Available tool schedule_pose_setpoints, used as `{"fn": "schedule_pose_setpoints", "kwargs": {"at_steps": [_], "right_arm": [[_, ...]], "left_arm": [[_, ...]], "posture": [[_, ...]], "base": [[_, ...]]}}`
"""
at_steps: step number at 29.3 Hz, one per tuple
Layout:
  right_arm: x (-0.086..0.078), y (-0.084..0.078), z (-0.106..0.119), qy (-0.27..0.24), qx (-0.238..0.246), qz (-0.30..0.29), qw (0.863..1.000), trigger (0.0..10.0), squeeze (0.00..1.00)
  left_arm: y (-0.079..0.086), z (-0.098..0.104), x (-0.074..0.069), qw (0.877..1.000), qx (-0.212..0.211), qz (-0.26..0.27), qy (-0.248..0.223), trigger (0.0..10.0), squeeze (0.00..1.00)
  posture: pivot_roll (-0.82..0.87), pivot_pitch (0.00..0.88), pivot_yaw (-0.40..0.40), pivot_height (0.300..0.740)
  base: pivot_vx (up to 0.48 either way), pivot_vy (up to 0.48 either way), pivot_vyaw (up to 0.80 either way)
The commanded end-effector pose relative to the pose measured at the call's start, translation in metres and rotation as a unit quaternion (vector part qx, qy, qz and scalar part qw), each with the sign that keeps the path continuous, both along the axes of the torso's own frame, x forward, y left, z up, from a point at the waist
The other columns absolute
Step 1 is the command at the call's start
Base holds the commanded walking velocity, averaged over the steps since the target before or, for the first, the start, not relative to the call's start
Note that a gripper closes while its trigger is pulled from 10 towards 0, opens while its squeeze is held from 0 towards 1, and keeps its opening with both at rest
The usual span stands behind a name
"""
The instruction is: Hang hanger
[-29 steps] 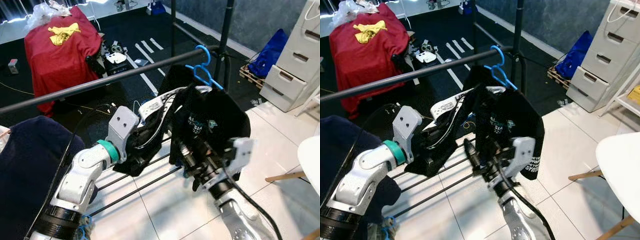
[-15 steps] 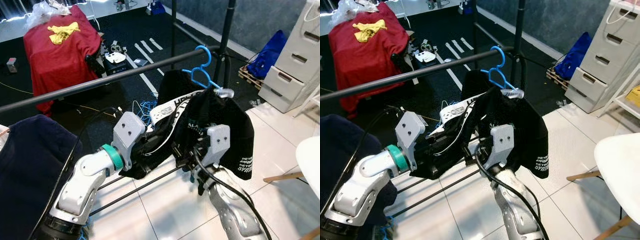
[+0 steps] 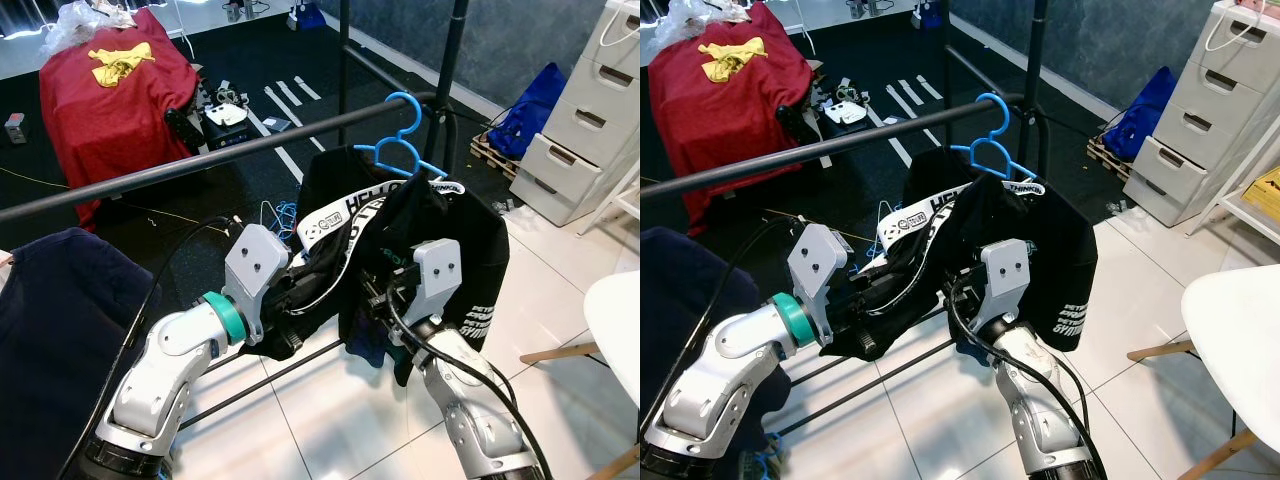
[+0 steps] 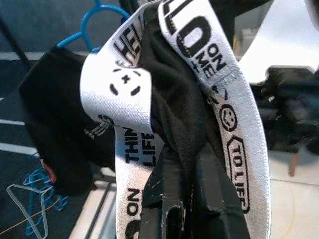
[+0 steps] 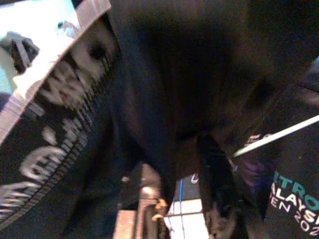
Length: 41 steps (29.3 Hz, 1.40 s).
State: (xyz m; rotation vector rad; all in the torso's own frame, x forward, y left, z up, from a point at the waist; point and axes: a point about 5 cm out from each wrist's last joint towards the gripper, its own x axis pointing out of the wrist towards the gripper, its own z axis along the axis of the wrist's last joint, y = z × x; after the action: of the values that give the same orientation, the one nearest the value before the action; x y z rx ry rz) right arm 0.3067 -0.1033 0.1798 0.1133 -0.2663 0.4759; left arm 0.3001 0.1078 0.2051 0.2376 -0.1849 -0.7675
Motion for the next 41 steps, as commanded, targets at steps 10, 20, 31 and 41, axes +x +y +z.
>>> {"fn": "schedule_pose_setpoints", "kwargs": {"at_steps": [10,20,31,41], "right_arm": [[-0.005,-0.009,-0.001,-0.005,0.023,-0.030,0.999,0.0,0.00],[-0.007,-0.008,0.003,-0.011,0.026,-0.019,0.999,0.0,0.00],[-0.035,-0.022,-0.003,0.004,0.046,-0.057,0.997,0.0,0.00],[-0.041,-0.039,-0.013,0.020,0.054,-0.103,0.993,0.0,0.00]], "left_arm": [[0.013,-0.010,0.005,0.999,0.024,0.035,0.012,10.0,0.00],[0.023,-0.024,0.009,0.995,0.056,0.080,0.017,10.0,0.00],[0.070,-0.038,0.017,0.974,0.088,0.208,0.027,10.0,0.00],[0.074,-0.019,0.021,0.984,0.040,0.172,0.018,10.0,0.00]], "posture": [[-0.24,0.162,0.097,0.740],[-0.23,0.174,0.095,0.740],[-0.23,0.192,0.084,0.740],[-0.23,0.182,0.097,0.740]], "base": [[0.000,0.000,0.00],[0.000,0.000,0.00],[0.000,0.000,0.00],[0.000,0.000,0.00]]}}
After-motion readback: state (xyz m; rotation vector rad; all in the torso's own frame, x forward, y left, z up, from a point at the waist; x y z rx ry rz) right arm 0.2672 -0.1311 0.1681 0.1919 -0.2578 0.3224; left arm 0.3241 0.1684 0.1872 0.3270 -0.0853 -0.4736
